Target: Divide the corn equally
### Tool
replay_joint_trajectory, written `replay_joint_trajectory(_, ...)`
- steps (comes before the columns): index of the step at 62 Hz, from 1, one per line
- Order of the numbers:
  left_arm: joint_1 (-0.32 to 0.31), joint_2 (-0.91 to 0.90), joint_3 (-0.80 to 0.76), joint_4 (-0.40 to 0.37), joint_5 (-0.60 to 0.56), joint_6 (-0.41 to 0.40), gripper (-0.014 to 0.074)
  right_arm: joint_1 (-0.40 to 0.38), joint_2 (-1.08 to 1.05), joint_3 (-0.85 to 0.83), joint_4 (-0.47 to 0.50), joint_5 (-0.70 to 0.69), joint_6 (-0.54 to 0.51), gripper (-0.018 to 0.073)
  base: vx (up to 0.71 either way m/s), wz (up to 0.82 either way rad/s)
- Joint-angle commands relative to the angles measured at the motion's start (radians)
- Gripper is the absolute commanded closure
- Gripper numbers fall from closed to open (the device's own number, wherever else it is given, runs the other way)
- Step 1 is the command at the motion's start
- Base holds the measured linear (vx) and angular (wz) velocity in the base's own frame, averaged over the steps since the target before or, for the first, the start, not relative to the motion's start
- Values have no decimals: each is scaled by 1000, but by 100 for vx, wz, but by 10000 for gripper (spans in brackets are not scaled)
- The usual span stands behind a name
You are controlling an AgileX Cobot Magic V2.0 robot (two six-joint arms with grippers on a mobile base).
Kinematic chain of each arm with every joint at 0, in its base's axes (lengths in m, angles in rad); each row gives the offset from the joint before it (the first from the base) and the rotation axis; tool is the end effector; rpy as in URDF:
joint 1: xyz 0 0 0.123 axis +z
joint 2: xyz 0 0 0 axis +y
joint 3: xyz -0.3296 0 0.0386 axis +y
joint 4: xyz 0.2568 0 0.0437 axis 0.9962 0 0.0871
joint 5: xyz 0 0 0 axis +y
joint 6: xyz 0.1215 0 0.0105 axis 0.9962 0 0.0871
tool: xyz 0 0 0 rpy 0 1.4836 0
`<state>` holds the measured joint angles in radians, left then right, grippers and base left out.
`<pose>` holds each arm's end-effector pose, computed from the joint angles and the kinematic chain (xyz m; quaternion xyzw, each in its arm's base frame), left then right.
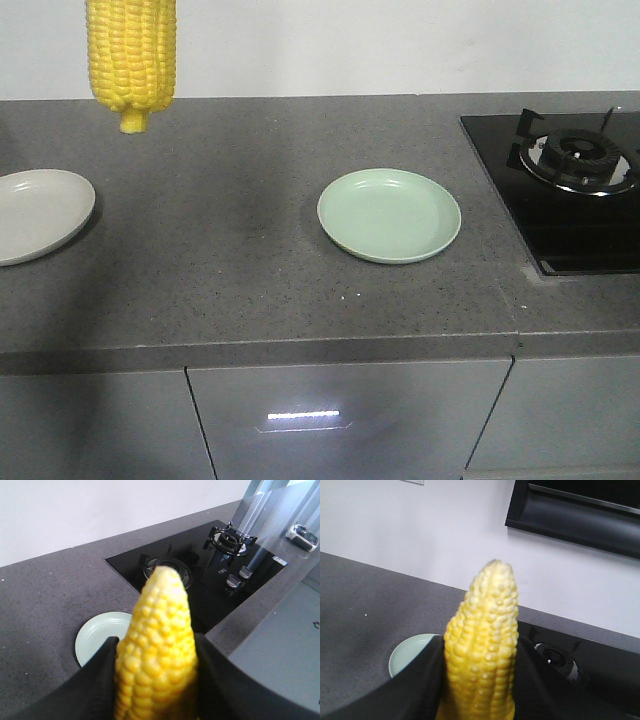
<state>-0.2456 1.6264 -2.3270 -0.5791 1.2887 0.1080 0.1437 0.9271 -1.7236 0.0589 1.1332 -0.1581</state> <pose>0.2932 -0.1396 0.6037 0.2153 0.7991 -0.3094 0.4684 0.0974 0.0207 0.5938 -0.1251 0.7793 0.0243 0.6136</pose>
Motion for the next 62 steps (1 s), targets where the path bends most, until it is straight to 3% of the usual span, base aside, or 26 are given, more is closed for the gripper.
replay_joint_trajectory(1, -2, -38, -22, -39, -37, -12, 603, -6, 1, -15, -3, -81, -2, 564, 12, 0)
replay_joint_trajectory(62, -2, -38, -22, -39, -37, -12, 603, -6, 1, -15, -3, -81, -1, 564, 10, 3)
